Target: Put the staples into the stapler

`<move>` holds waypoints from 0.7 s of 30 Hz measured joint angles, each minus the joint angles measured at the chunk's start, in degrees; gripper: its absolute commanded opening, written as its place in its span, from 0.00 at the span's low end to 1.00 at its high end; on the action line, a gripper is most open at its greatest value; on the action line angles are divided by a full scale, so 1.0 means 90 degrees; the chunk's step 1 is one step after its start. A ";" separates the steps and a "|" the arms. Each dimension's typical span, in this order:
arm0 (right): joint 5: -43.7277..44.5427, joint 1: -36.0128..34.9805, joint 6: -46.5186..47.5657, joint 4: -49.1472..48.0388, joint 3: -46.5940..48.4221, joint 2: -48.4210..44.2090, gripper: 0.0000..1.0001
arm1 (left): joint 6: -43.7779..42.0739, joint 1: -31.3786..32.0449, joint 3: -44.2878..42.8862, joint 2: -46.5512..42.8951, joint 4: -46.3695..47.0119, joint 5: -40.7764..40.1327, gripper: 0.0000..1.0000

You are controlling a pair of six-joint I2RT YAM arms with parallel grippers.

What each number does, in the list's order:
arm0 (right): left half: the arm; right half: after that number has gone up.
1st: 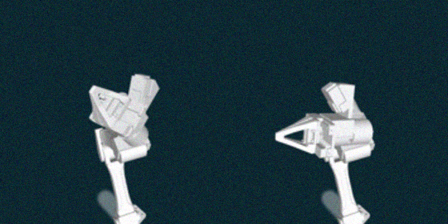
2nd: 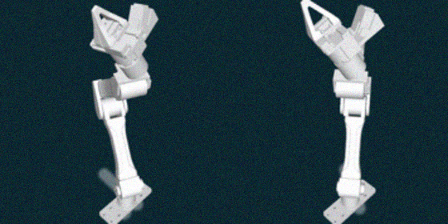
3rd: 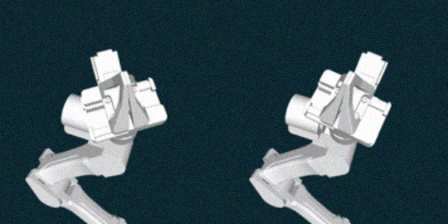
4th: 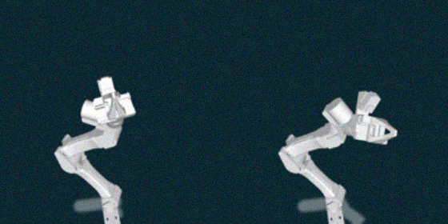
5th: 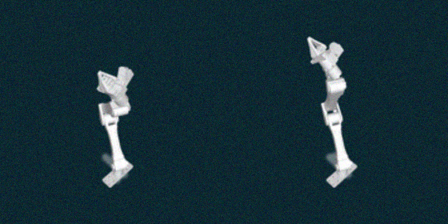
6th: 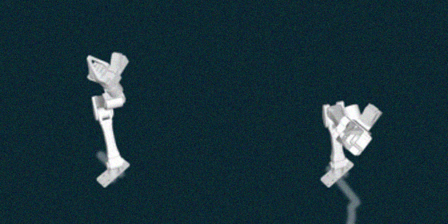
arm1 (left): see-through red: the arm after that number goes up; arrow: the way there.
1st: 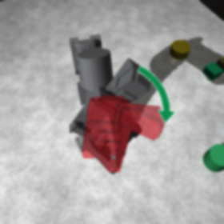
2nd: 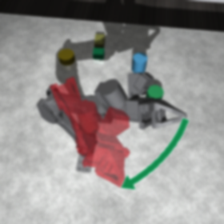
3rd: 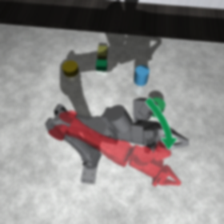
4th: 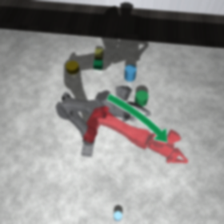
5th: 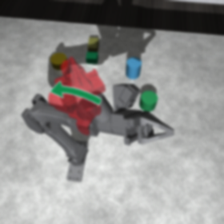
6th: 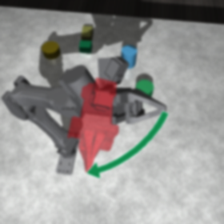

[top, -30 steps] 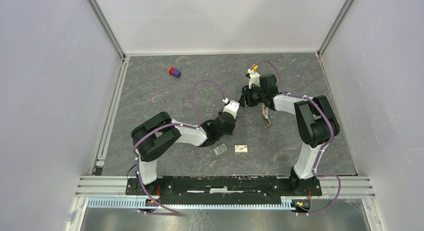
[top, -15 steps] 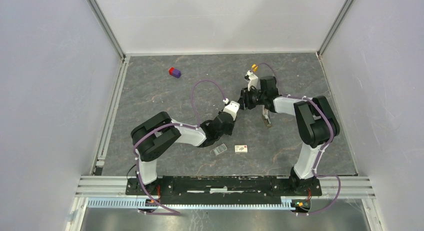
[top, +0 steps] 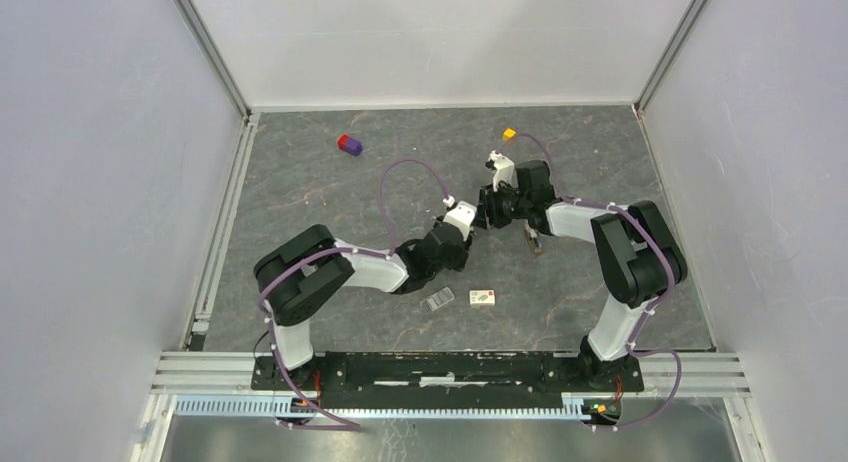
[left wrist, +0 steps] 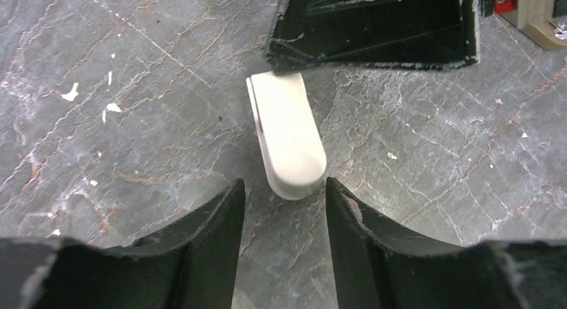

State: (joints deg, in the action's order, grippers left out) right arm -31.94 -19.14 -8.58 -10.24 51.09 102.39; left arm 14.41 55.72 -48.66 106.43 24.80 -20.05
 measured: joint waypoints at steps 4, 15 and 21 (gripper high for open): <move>0.0342 0.0000 0.0039 0.0299 0.0053 -0.0109 0.44 | 0.0010 -0.0017 0.0143 -0.0474 -0.0338 0.0100 0.63; 0.0845 -0.0012 -0.0282 0.0855 0.0219 -0.0566 0.43 | 0.0920 -0.0556 0.0206 -0.1826 -0.0979 0.0969 0.56; 0.0799 -0.0206 -0.0527 0.0850 0.0170 -0.0605 0.42 | 0.1285 -0.1103 0.0194 -0.1610 -0.1001 0.1705 0.53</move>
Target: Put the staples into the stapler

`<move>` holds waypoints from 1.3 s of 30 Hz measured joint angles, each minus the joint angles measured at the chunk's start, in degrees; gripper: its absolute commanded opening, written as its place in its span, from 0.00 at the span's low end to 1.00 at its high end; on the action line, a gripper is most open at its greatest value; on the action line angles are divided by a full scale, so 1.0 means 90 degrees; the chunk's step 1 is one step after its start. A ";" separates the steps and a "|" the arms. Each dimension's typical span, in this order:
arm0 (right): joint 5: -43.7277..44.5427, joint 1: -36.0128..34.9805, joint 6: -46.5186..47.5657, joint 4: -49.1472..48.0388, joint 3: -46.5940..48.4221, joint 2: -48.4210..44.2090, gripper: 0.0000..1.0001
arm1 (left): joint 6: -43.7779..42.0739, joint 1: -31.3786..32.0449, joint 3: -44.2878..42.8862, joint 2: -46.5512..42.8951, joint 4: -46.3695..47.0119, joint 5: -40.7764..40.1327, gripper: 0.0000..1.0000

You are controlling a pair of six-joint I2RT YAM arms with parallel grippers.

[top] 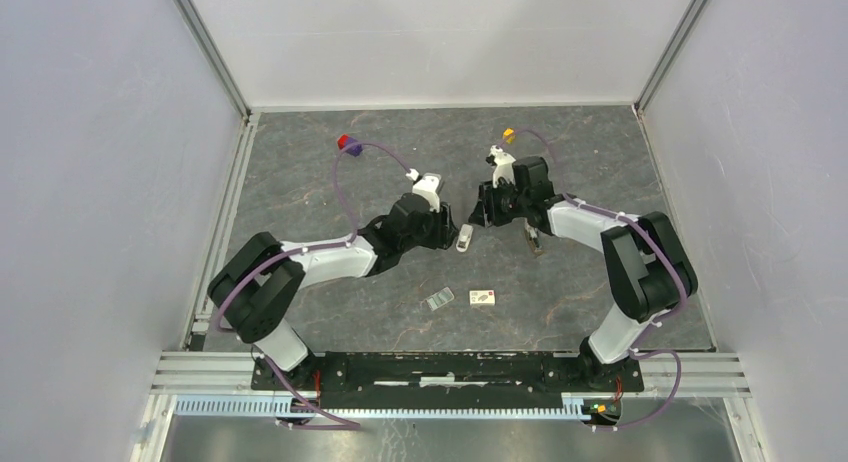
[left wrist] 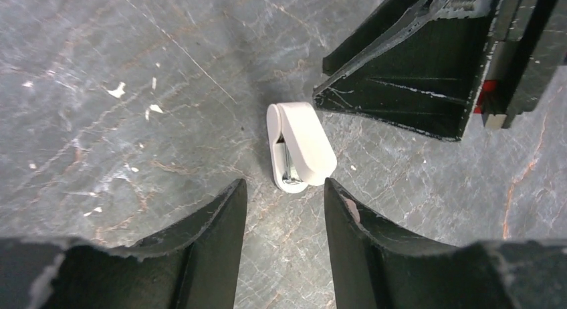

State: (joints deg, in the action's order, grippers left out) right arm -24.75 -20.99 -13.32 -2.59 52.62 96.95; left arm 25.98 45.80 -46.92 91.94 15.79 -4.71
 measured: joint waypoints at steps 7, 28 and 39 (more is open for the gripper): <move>0.0180 -0.0316 -0.0090 0.0063 -0.0085 0.0000 0.41 | 0.0085 -0.0010 -0.0141 0.0544 0.0058 0.0605 0.52; 0.0656 -0.0549 -0.0192 -0.0236 -0.0459 -0.0061 0.37 | 0.0148 0.0032 -0.0027 0.1081 0.0573 0.0874 0.34; 0.1183 -0.0583 0.0187 0.0821 0.0199 -0.0265 0.46 | 0.0068 -0.0007 0.0024 0.0260 -0.0406 0.0279 0.65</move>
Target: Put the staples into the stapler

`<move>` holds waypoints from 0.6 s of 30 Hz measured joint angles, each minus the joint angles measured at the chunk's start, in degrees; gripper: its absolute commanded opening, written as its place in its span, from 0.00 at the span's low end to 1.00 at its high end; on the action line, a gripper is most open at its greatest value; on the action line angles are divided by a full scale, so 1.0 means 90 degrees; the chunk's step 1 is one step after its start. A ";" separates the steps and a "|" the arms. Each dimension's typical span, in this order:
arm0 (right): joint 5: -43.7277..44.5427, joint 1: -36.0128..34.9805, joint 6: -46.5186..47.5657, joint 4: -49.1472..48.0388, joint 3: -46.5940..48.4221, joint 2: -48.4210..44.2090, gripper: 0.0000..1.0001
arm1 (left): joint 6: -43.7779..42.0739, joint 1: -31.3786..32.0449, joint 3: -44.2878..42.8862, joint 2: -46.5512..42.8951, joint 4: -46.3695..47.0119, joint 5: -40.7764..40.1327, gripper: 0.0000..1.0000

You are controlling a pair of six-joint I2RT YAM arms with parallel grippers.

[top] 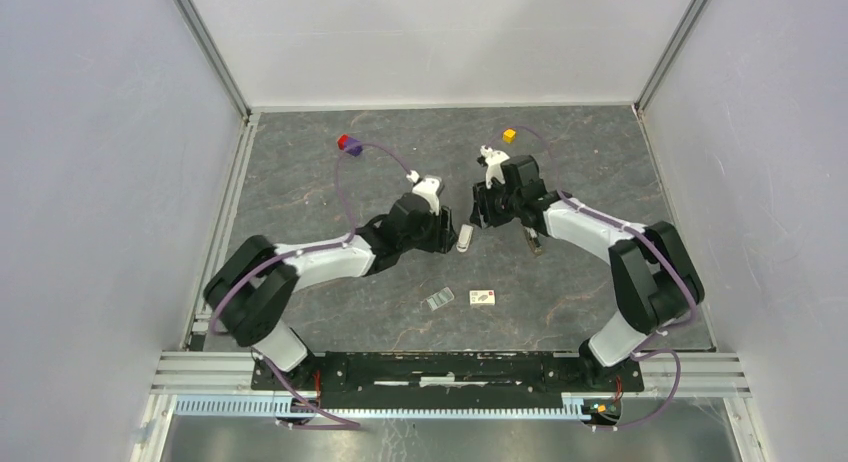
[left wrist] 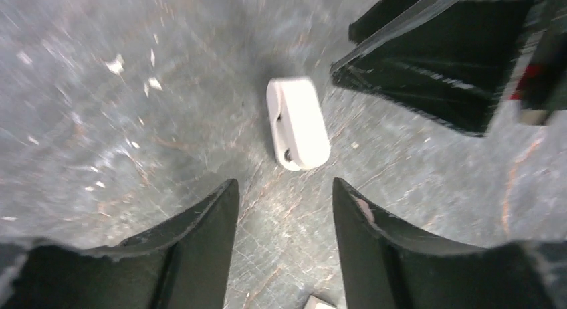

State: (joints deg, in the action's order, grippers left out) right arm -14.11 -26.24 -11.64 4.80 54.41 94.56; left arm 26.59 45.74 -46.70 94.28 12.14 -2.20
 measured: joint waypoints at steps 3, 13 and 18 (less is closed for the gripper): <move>0.0209 -0.0002 0.0114 0.0323 0.0187 -0.0384 0.45 | -0.0141 0.0000 -0.0287 -0.0741 -0.0447 -0.0274 0.76; 0.0923 -0.1056 0.0126 0.0607 -0.0532 -0.1821 0.46 | -0.0474 -0.0002 -0.0483 -0.3337 -0.2341 -0.1122 1.00; 0.1251 -0.1851 -0.0032 0.0629 -0.1020 -0.2123 0.45 | -0.0959 -0.0002 -0.0505 -0.4704 -0.3628 -0.1428 1.00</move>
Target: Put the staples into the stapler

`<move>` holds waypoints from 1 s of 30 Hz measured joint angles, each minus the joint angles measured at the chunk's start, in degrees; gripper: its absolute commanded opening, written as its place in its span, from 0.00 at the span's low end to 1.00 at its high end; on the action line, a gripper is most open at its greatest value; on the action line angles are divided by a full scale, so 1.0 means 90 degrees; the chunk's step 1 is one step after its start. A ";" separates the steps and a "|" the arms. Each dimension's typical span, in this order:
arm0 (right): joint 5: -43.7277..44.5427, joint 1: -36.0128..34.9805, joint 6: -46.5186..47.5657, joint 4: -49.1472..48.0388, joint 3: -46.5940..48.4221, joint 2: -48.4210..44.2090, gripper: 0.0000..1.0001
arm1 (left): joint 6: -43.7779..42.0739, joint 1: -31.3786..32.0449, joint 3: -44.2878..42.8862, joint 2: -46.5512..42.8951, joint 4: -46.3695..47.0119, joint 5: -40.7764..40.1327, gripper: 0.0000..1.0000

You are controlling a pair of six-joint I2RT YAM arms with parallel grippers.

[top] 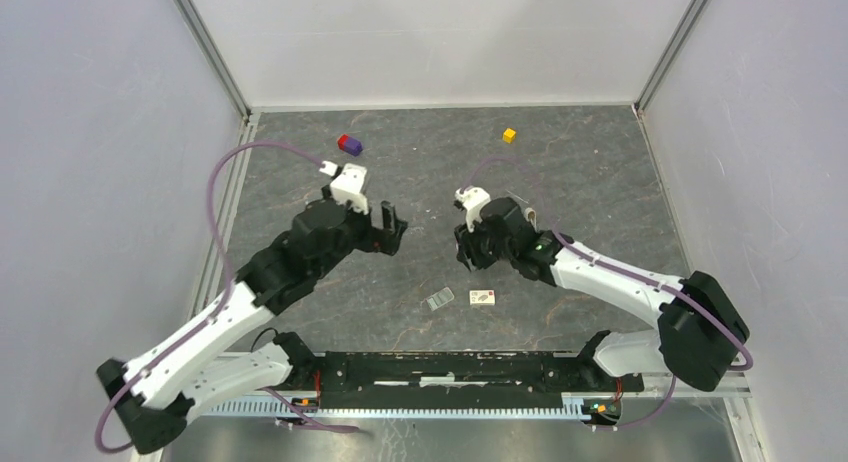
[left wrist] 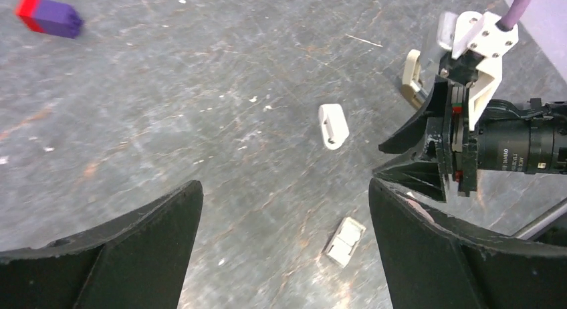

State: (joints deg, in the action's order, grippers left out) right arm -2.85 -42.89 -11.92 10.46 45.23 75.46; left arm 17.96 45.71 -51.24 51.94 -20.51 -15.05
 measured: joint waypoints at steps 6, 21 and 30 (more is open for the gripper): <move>0.0488 -0.0964 -0.0102 0.0000 -0.0046 0.0002 0.45 | -0.0471 0.0000 0.0209 -0.1481 -0.0940 -0.0393 1.00; 0.1239 -0.2098 -0.0119 0.0369 0.0418 0.1076 0.42 | -0.0986 0.0000 0.0539 -0.2545 -0.1452 -0.1341 1.00; 0.1280 -0.2137 -0.0197 0.0430 0.0454 0.1447 0.41 | -0.0996 0.0000 0.0539 -0.2548 -0.1520 -0.1489 1.00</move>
State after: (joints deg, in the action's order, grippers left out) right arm 8.67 -62.13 -13.69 14.33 49.32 88.49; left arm 8.99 45.71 -46.39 29.02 -34.20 -28.45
